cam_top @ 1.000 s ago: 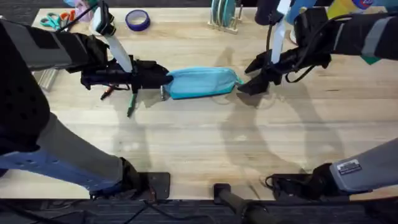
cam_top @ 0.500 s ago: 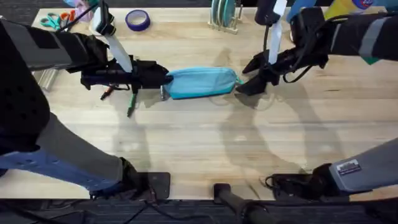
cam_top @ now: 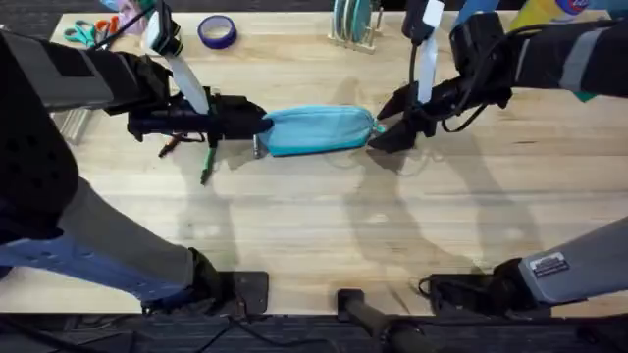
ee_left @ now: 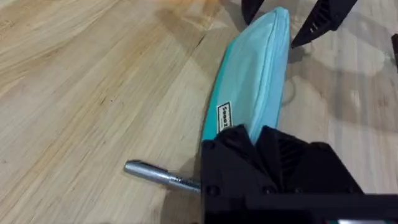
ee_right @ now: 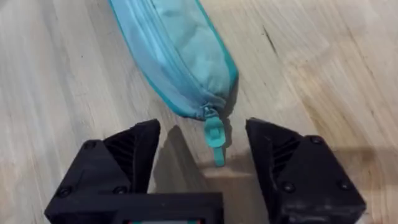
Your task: Unzip the bag, pick up the pens from the table one at a time and place them inside, then zip the bag closed.
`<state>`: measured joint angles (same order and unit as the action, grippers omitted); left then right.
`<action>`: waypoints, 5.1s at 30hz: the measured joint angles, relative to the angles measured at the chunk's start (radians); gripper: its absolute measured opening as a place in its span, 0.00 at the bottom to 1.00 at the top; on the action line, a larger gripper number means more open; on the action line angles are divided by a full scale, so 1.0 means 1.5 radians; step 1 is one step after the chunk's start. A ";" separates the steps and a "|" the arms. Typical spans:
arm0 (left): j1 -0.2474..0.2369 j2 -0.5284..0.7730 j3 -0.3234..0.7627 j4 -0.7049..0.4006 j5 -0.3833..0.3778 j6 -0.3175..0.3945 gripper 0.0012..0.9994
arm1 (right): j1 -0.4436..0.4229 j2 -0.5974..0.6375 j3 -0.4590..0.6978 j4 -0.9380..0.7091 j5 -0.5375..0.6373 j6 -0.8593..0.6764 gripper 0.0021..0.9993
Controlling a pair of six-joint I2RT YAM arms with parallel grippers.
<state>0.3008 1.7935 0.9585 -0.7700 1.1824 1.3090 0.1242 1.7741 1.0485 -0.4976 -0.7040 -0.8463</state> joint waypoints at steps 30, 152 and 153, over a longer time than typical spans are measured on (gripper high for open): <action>0.000 0.000 0.000 0.000 0.000 0.000 0.04 | -0.001 0.000 0.000 0.000 0.001 -0.003 0.03; 0.000 0.000 0.000 0.002 -0.001 -0.031 0.04 | 0.017 -0.130 0.291 -0.391 0.310 0.220 1.00; 0.000 0.000 0.000 0.002 -0.001 -0.031 0.04 | 0.009 -0.130 0.274 -0.382 0.310 0.220 1.00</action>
<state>0.3008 1.7938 0.9585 -0.7670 1.1812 1.2633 0.1374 1.5792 1.4592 -1.0701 -0.2394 -0.5164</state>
